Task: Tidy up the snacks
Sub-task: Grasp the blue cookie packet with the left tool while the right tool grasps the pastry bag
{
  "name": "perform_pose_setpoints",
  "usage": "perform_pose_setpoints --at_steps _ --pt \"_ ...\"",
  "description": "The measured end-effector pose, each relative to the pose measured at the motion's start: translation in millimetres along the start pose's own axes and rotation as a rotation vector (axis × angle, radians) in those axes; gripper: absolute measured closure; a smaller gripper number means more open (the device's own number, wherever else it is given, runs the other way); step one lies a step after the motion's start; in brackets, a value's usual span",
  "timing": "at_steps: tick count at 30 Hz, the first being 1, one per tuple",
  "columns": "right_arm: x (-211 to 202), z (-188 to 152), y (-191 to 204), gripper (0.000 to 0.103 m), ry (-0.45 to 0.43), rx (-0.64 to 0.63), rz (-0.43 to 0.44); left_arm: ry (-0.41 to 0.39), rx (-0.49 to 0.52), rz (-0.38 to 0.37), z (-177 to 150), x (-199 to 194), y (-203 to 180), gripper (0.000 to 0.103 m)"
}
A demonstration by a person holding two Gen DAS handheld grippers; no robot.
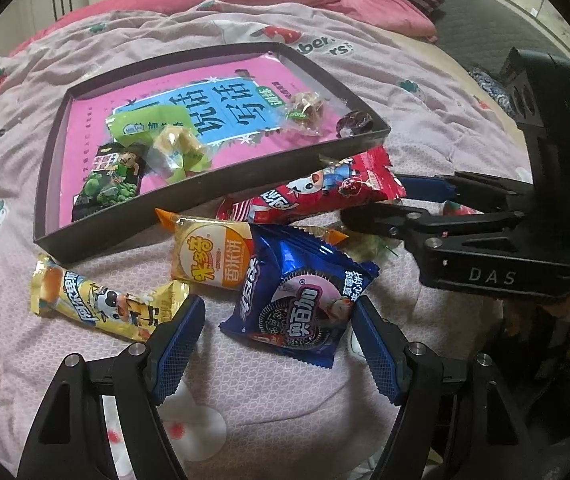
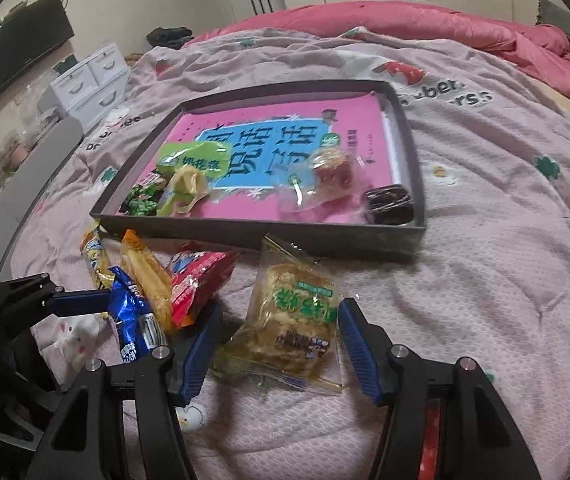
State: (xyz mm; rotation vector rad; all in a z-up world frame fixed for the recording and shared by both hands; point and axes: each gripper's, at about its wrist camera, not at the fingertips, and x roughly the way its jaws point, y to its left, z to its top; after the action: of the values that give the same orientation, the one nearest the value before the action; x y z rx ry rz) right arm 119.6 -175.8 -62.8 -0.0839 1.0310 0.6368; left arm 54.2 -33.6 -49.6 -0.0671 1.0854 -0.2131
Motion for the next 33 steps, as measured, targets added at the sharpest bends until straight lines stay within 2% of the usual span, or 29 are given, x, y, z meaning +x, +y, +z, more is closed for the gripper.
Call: perform_pose_setpoints --at_steps 10,17,19,25,33 --pt "0.2 0.5 -11.5 0.049 -0.015 0.057 0.049 0.007 -0.018 -0.012 1.5 7.4 0.6 0.026" --pt "-7.5 1.4 -20.3 0.050 -0.032 0.092 0.055 0.008 -0.074 -0.057 1.6 14.1 5.0 0.027" --pt "-10.0 1.3 -24.6 0.050 -0.038 0.110 0.052 0.009 -0.078 -0.051 1.0 15.9 5.1 0.038" --pt "-16.6 1.3 -33.8 0.051 -0.051 0.143 0.038 0.005 -0.085 -0.071 1.7 14.5 5.1 0.046" --pt "-5.2 0.4 -37.7 0.051 0.000 0.154 0.027 0.003 -0.119 -0.103 2.9 4.9 12.1 0.048"
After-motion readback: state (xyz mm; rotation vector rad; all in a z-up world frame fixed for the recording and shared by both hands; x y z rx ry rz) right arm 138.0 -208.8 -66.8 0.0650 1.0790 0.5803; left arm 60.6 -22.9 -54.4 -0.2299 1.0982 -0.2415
